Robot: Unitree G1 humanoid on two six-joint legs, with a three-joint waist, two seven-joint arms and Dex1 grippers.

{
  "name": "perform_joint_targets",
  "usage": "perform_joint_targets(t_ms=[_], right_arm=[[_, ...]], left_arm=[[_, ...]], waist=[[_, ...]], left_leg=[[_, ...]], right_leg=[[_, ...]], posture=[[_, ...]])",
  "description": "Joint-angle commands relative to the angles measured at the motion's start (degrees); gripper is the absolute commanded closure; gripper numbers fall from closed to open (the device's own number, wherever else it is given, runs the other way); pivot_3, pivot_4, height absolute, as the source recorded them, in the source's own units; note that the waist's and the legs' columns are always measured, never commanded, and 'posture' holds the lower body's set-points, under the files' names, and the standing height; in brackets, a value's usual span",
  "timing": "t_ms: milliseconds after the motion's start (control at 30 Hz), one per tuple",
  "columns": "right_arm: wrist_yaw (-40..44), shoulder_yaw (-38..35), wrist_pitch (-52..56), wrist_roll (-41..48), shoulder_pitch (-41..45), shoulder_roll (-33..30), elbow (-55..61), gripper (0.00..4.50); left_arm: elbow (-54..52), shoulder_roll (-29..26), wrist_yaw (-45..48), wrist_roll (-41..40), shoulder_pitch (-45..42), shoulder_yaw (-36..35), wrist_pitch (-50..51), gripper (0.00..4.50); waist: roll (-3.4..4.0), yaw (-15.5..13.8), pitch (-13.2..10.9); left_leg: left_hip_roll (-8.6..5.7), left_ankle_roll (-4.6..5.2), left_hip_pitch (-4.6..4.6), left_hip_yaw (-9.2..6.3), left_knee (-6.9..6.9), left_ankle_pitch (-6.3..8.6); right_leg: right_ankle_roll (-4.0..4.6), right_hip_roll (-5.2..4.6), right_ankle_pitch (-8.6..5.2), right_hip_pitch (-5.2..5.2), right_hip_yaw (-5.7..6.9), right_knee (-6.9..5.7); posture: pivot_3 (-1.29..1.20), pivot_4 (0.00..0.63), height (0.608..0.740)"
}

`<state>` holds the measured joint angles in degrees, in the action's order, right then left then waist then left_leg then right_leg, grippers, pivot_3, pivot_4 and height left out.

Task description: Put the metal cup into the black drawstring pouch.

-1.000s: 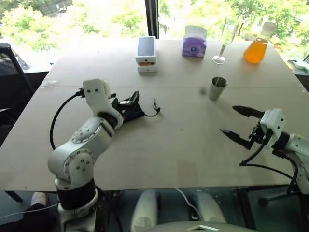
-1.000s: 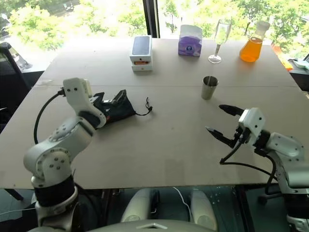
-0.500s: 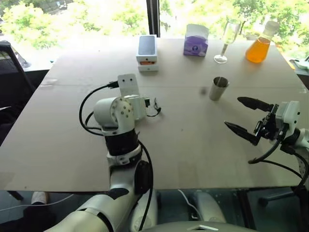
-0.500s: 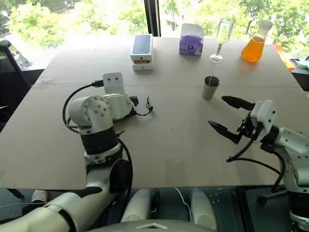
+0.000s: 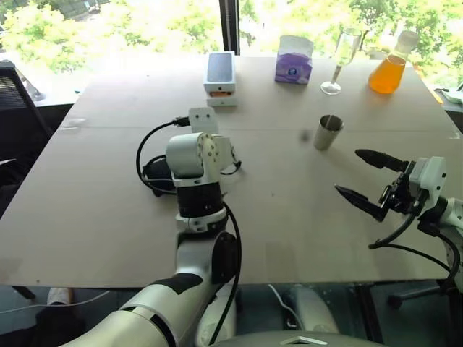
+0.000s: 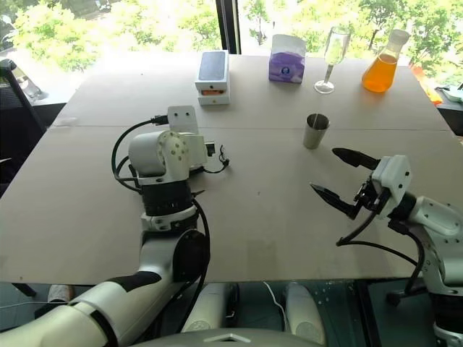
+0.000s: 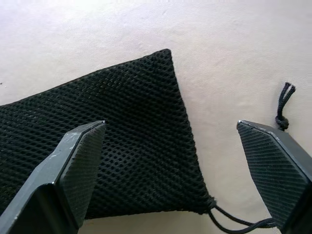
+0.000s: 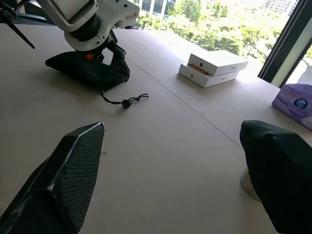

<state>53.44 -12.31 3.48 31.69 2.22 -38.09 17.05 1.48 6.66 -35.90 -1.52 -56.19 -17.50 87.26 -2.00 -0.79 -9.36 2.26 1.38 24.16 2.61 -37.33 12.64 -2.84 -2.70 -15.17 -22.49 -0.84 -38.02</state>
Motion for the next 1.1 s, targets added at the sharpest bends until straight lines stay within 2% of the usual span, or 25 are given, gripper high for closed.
perform_joint_targets(t_ms=[33,633,733,800,967,1000,1033,1100], right_arm=[[-0.82,-2.15,-1.19,-0.25,-0.12,0.08,1.81,0.0],[-2.46,-1.78,-1.1,-0.85,-0.32,0.56,1.78,0.0],[-2.67,-1.44,-1.19,-1.21,0.03,0.78,1.62,0.0],[-2.77,-1.35,-1.15,-1.36,0.08,0.91,1.68,0.0],[-2.75,-1.46,-1.16,-1.67,-0.08,1.18,1.86,0.0],[-2.88,-1.49,-1.09,-1.74,-0.19,1.23,1.99,0.0],[-2.99,-1.53,-1.03,-1.78,-0.3,1.25,2.1,0.0],[-3.21,-1.57,-0.89,-1.79,-0.58,1.29,2.51,0.0]], left_arm=[[1.69,0.53,0.48,2.85,-1.04,1.4,-2.87,0.02],[3.08,0.05,2.07,11.76,4.17,4.71,-6.3,0.02],[2.68,0.12,2.19,12.69,4.47,4.97,-6.46,0.78],[2.44,-0.31,2.27,13.43,4.83,5.55,-6.81,1.73],[1.87,-0.65,3.56,14.55,5.92,6.24,-6.61,3.74],[1.59,-0.82,3.93,14.78,6.42,6.53,-6.54,4.29],[1.33,-0.96,4.27,14.99,6.86,6.76,-6.47,4.45],[0.68,-2.04,5.88,15.03,8.02,8.07,-6.72,4.45]], waist=[[0.0,0.0,0.0],[0.01,0.03,0.0],[0.01,0.07,0.01],[0.01,0.08,0.01],[0.01,0.02,0.0],[0.01,0.0,0.0],[0.01,0.0,0.01],[0.01,0.01,0.01]], left_leg=[[0.0,0.0,0.0,0.0,0.0,0.0],[0.0,0.01,0.03,0.0,0.0,0.0],[0.0,0.02,0.02,0.01,0.0,0.01],[0.0,0.01,0.03,0.01,0.0,0.01],[0.0,0.01,0.04,0.01,0.0,0.01],[0.0,0.02,0.04,0.01,0.0,0.01],[0.0,0.02,0.05,0.01,-0.01,0.01],[0.0,0.01,0.05,0.0,0.0,0.01]], right_leg=[[0.0,0.0,0.0,0.0,-0.01,0.0],[0.0,-0.02,0.0,-0.03,0.0,-0.01],[0.0,-0.02,0.0,-0.03,0.0,-0.01],[-0.01,-0.02,0.0,-0.05,-0.01,-0.02],[0.0,-0.02,0.0,-0.05,0.0,-0.02],[0.0,-0.03,0.0,-0.06,0.0,-0.02],[-0.01,-0.03,0.0,-0.05,0.0,-0.02],[0.0,-0.03,0.0,-0.05,0.0,-0.02]], posture=[[0.0,0.15,0.74],[0.0,0.15,0.74],[0.0,0.15,0.74],[0.0,0.15,0.74],[0.0,0.15,0.74],[0.0,0.15,0.74],[0.0,0.15,0.74],[0.0,0.15,0.74]])
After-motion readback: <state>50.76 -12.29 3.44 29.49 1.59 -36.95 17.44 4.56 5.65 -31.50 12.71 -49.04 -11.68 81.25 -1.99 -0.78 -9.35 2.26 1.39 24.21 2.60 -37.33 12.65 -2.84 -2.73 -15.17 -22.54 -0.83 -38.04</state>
